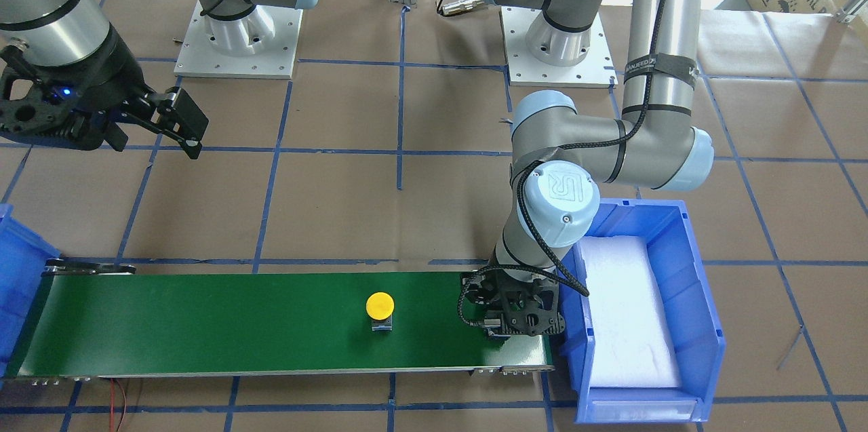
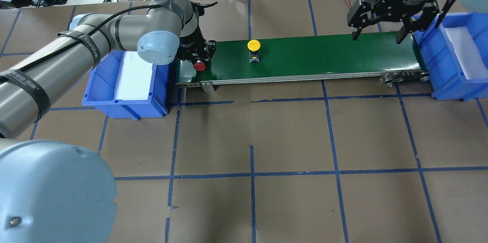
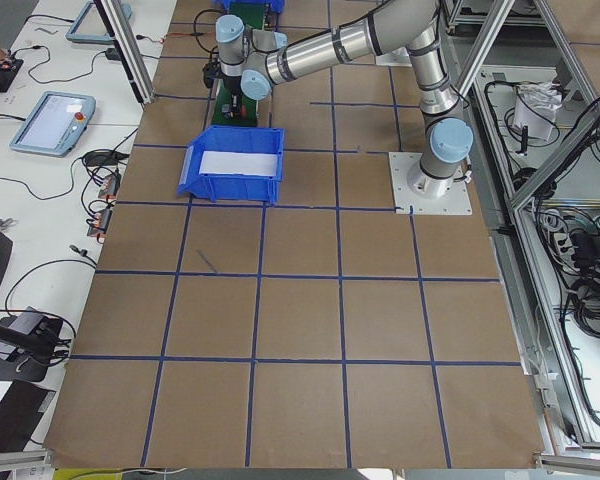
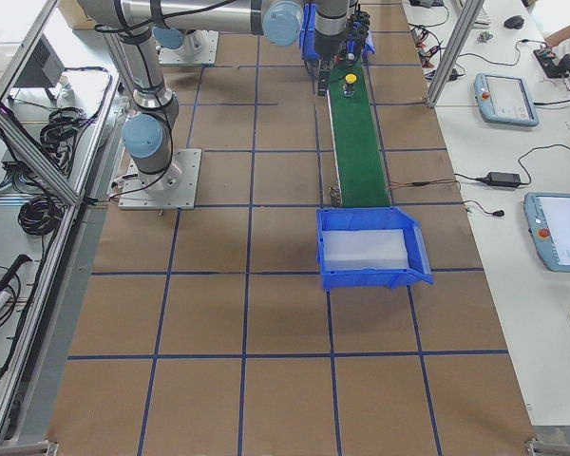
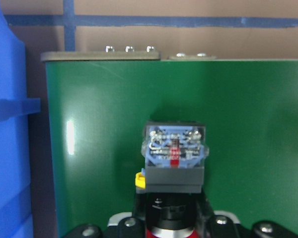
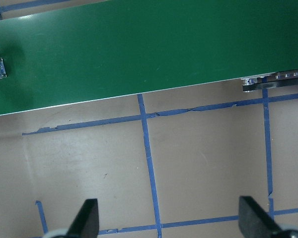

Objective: Transport two buttons from left to right
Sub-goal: 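Carry the red button onto the conveyor and release it with the left gripper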

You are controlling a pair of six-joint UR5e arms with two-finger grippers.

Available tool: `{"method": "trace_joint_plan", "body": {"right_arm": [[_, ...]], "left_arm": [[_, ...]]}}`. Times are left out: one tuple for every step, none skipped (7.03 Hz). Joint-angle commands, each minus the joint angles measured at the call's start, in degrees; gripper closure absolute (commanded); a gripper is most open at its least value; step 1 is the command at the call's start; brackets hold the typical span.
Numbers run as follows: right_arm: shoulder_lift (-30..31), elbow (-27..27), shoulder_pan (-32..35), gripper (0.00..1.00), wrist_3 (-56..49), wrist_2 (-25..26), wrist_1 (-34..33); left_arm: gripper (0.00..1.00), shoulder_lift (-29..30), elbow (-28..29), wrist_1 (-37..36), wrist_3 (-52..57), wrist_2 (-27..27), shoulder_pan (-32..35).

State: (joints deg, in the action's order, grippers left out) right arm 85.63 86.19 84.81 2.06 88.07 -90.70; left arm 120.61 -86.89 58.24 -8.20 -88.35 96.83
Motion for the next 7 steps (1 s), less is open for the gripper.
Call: {"method": "trace_joint_plan", "body": {"right_arm": [[0.4,0.0,0.5,0.00,0.1,-0.1,0.0],[0.4,0.0,0.7,0.00,-0.1,-0.1,0.1],[-0.1,0.0,1.6,0.00,-1.1,-0.1,1.3],[-0.6,-0.7,1.9,0.00,-1.2,-0.1,0.5],[-1.6,-0.8,1.8,0.00,-1.2,-0.1,0.5],[-1.5,-0.8,1.2,0.00,-1.2,-2.9,0.1],[-3.4,0.1,1.4,0.00,-1.4,-4.2,-4.2]], "left_arm": [[0.00,-0.1,0.4,-1.3,-0.1,-0.2,-0.6],[0.00,-1.9,0.0,-0.6,-0.1,-0.2,-0.6],[0.00,-6.5,-0.1,3.3,0.0,-0.1,-0.5],[0.00,-13.1,-0.5,10.2,0.4,0.0,-0.6],[0.00,-20.0,-0.6,15.7,0.4,0.0,-0.4],[0.00,-25.5,-1.5,21.3,0.4,0.1,0.0],[0.00,-29.5,-2.7,23.8,0.5,0.7,0.4]]}}
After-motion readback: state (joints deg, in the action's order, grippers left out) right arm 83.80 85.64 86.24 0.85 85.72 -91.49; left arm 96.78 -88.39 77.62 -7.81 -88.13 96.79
